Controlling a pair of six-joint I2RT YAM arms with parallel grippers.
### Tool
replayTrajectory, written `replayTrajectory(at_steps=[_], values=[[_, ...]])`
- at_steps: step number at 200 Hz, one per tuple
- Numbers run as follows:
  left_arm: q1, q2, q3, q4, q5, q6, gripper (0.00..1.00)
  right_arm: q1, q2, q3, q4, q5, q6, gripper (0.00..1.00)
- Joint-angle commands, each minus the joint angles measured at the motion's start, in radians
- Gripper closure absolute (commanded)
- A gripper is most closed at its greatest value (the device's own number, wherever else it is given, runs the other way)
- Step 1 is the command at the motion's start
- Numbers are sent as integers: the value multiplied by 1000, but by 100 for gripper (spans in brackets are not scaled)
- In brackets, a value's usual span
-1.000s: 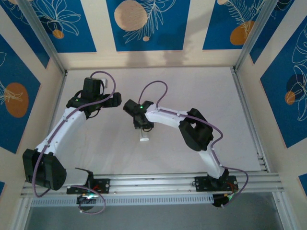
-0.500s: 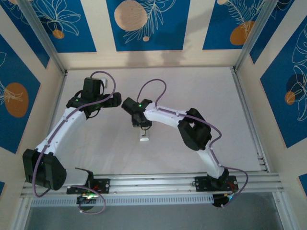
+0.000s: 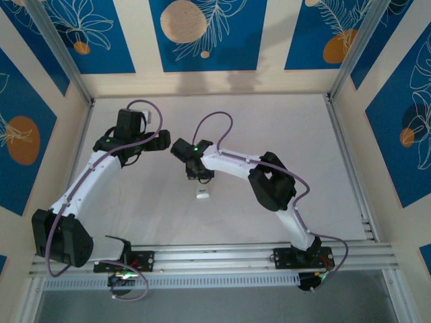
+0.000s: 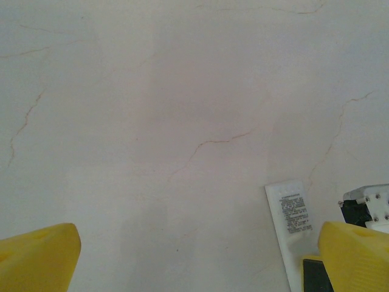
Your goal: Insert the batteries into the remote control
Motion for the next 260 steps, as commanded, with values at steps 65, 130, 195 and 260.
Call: replayTrajectory(at_steps=[65,130,195,260], values=[[9,1,12,-5,14,-2,0,7,3,4,-50,-39,40,81],[9,0,11,-5,12,-3,0,20,-9,-24,-66,-39,54,82],[9,1,12,-5,13,-3,0,32,-20,-44,-82,-25,61,82],[9,3,11,-5,12,-3,0,44,-54,-60,-92,-8,49,82]])
